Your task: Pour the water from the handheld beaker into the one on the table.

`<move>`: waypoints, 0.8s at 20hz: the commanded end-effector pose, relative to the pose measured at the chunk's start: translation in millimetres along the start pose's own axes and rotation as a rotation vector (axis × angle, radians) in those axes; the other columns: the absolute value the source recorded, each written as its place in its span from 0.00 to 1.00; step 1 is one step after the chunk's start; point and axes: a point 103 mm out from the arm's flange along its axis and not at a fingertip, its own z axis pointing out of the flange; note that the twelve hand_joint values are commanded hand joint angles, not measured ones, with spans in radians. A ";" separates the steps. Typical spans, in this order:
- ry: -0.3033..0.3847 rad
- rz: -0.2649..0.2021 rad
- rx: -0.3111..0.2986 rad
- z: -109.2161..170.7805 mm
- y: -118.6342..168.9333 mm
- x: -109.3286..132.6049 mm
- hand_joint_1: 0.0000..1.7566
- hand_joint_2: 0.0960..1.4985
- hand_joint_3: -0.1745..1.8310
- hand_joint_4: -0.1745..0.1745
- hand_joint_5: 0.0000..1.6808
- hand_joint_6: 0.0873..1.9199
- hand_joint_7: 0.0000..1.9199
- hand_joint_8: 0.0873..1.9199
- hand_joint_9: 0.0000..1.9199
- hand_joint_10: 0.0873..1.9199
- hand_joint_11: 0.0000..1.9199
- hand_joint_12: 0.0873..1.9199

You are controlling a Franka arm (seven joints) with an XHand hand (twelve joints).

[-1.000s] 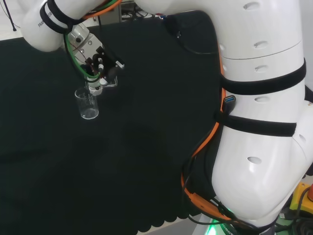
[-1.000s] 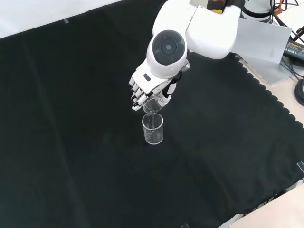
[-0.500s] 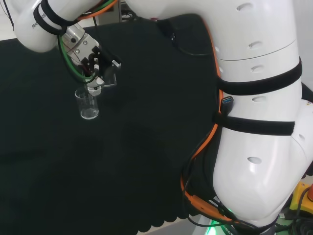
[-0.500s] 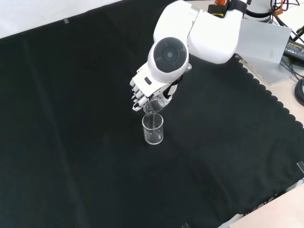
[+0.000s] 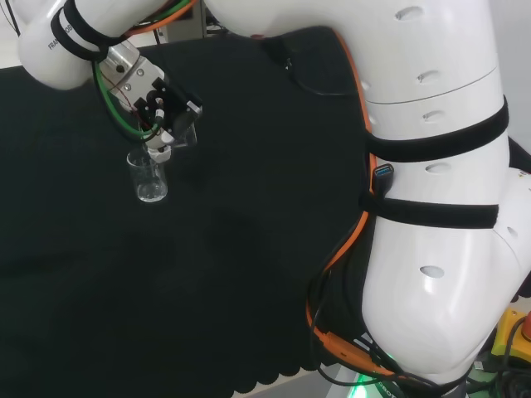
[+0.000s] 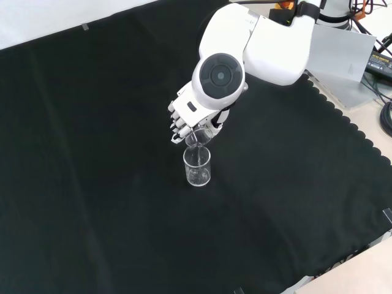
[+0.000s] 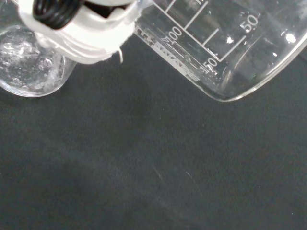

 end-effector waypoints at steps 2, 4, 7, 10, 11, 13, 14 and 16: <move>-0.014 0.000 0.010 -2.7 -1.2 2.9 0.67 0.66 0.00 0.59 0.91 0.00 0.87 0.00 0.81 0.09 0.66 0.39; -0.017 -0.001 0.010 -4.2 -1.5 5.5 0.67 0.66 0.00 0.59 0.91 0.00 0.87 0.00 0.81 0.09 0.66 0.39; -0.018 -0.006 0.010 -5.0 -2.7 8.0 0.67 0.66 0.00 0.60 0.91 0.00 0.87 0.00 0.81 0.09 0.66 0.39; -0.020 -0.006 0.009 -5.3 -3.3 8.9 0.67 0.66 0.00 0.60 0.91 0.00 0.87 0.00 0.81 0.10 0.66 0.39; -0.021 -0.006 0.009 -5.4 -3.5 9.2 0.67 0.66 0.00 0.60 0.91 0.00 0.87 0.00 0.81 0.10 0.66 0.39; -0.021 -0.006 0.009 -5.6 -3.6 9.7 0.67 0.66 0.00 0.61 0.91 0.00 0.87 0.00 0.81 0.10 0.66 0.39; -0.021 -0.006 0.009 -5.7 -3.7 9.9 0.67 0.66 0.00 0.61 0.91 0.00 0.87 0.00 0.81 0.10 0.66 0.39; -0.020 -0.007 0.010 -5.8 -3.8 10.2 0.67 0.66 0.00 0.61 0.91 0.00 0.87 0.00 0.80 0.10 0.66 0.39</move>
